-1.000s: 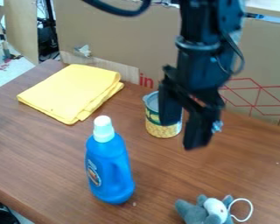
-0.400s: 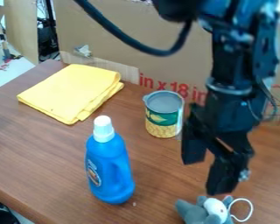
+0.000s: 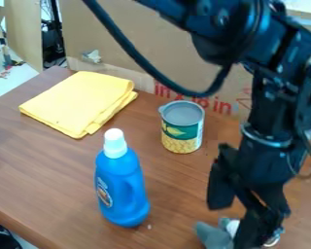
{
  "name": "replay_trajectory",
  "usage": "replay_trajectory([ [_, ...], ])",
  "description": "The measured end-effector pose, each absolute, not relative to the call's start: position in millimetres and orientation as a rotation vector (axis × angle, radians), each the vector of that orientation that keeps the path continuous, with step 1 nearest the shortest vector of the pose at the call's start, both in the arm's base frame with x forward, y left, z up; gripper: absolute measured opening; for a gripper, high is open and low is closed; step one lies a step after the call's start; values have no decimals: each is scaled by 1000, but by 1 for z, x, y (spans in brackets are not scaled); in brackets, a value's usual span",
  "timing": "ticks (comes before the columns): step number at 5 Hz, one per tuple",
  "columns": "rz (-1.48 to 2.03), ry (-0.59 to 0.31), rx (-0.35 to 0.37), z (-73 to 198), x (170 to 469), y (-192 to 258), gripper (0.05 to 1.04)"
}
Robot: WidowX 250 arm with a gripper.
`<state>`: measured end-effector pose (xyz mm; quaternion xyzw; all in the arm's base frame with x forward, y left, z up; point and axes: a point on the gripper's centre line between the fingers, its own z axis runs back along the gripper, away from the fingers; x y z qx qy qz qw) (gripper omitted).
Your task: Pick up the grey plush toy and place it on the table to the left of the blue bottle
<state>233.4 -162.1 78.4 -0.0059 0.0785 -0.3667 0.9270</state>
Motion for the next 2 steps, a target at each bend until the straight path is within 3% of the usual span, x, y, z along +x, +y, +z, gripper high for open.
replay_trajectory([
  [2, -743, 196, 53, 48, 235, -162, 1001],
])
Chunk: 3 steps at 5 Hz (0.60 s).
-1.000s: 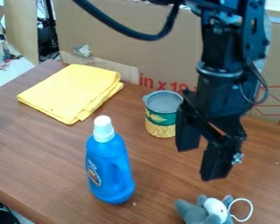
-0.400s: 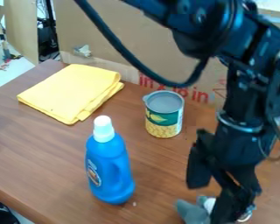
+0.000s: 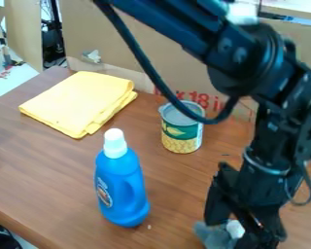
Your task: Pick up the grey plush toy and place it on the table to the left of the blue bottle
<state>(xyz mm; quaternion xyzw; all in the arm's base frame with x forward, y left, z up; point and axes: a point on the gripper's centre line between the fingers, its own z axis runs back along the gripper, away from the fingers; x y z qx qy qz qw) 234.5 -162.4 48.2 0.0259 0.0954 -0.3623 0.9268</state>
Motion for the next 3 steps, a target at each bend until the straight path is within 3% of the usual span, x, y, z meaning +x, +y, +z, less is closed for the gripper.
replay_trajectory([
  [1, -746, 204, 116, 31, 237, -163, 963],
  [2, -763, 205, 86, 25, 237, -167, 710],
  [3, -775, 218, 54, 28, 233, -170, 601],
])
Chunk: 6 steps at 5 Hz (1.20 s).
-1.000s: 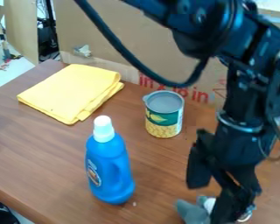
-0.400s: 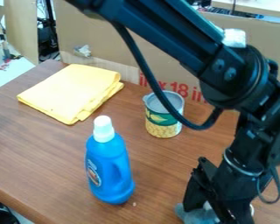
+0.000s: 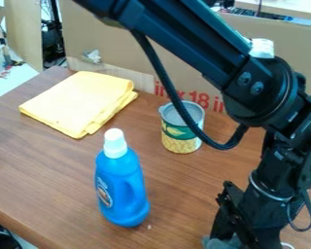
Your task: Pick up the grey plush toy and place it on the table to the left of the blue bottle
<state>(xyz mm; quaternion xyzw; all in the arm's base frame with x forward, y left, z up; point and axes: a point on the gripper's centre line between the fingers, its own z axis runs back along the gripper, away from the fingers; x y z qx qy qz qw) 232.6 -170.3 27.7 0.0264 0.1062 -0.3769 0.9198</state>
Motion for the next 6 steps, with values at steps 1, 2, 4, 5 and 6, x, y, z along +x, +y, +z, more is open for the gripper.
replay_trajectory([
  [1, -789, 141, 21, 68, 232, -173, 554],
  [2, -793, 0, -14, 119, 237, -177, 536],
  [4, -633, -185, -9, 196, 243, -117, 536],
  [5, -513, -207, 26, 213, 247, -67, 535],
  [6, -361, -197, 48, 215, 252, -17, 536],
])
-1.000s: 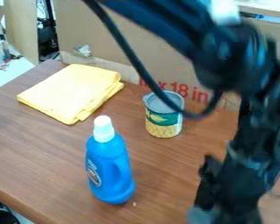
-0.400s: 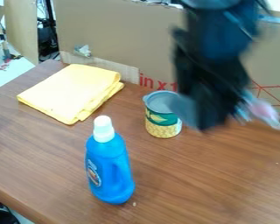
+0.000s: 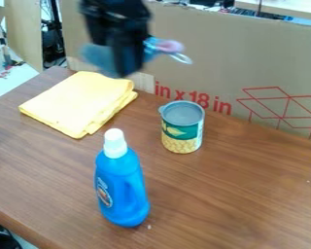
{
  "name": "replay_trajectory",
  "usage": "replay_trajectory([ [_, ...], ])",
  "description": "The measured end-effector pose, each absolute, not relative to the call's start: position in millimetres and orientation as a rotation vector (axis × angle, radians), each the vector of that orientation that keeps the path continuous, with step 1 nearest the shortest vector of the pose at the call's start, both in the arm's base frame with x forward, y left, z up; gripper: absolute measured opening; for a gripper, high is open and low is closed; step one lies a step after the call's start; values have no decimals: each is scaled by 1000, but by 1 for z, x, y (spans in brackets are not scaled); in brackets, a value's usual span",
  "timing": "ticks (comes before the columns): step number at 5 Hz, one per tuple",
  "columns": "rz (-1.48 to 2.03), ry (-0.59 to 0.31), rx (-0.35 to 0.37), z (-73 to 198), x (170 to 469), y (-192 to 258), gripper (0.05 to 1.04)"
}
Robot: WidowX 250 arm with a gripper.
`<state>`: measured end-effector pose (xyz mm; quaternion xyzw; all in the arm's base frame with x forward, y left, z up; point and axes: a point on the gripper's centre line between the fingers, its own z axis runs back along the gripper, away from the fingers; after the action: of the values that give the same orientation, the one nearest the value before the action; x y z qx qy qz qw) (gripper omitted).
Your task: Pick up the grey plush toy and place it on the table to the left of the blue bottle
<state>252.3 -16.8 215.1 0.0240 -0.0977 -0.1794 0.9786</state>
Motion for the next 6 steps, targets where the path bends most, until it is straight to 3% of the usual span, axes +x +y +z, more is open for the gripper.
replay_trajectory([
  [1, -220, -165, 58, 207, 247, 34, 536],
  [2, -120, -83, 52, 171, 242, 82, 536],
  [4, -65, 85, 138, 95, 242, 111, 536],
  [5, -53, 111, 134, 72, 243, 112, 536],
  [6, -45, 207, 109, 38, 230, 110, 536],
])
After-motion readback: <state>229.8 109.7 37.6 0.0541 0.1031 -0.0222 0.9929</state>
